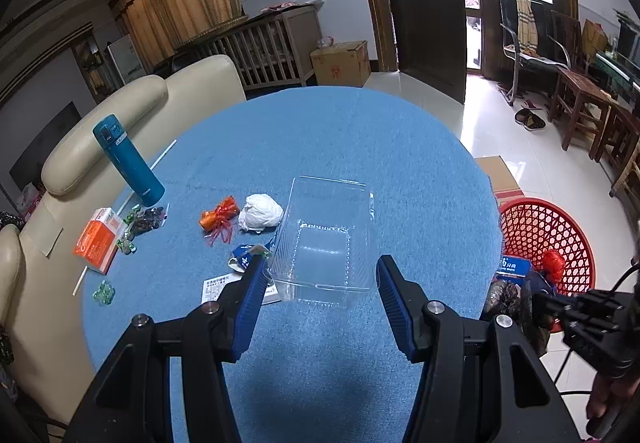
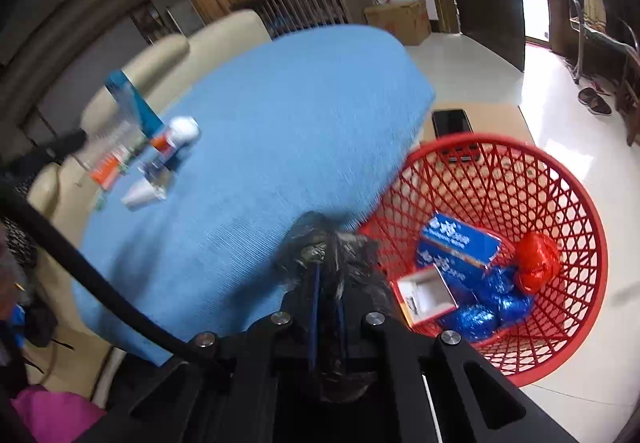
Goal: Collect trash
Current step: 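Carry the container over the wastebasket with the left tool while the right tool opens to drop the bags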
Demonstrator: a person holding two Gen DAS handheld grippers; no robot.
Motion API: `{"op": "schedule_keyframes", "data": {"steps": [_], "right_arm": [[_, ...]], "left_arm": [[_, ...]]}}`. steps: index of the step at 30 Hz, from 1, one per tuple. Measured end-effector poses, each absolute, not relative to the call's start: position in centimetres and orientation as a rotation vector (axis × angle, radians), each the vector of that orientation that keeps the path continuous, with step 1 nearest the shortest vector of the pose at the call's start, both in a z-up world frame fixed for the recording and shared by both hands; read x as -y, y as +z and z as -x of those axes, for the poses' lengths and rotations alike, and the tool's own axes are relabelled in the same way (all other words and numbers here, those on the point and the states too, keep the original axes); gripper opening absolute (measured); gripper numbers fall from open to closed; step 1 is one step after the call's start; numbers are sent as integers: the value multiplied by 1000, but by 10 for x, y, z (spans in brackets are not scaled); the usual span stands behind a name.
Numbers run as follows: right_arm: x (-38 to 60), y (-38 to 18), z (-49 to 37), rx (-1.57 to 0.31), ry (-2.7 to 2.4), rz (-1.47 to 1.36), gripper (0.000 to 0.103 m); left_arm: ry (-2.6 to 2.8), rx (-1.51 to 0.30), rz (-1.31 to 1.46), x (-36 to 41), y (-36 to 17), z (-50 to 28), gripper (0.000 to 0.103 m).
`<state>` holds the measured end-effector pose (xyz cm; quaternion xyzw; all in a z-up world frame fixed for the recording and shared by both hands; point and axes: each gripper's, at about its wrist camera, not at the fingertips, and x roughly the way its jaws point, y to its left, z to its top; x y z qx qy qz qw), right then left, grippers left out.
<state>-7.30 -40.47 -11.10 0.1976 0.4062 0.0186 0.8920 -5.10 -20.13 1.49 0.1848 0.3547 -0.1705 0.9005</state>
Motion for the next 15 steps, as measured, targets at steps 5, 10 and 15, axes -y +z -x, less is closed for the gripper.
{"op": "schedule_keyframes", "data": {"steps": [5,10,15], "right_arm": [[412,-91,81,-807,55,-429,6],[416,-114,70,-904,105,-510,35],[406,-135,67,-903,91,-466,78]], "left_arm": [[-359,-735,-388,205,14,52,58],[-365,-740,-392,206,12,52,58],[-363,-750,-388,204,8,50,58]]}}
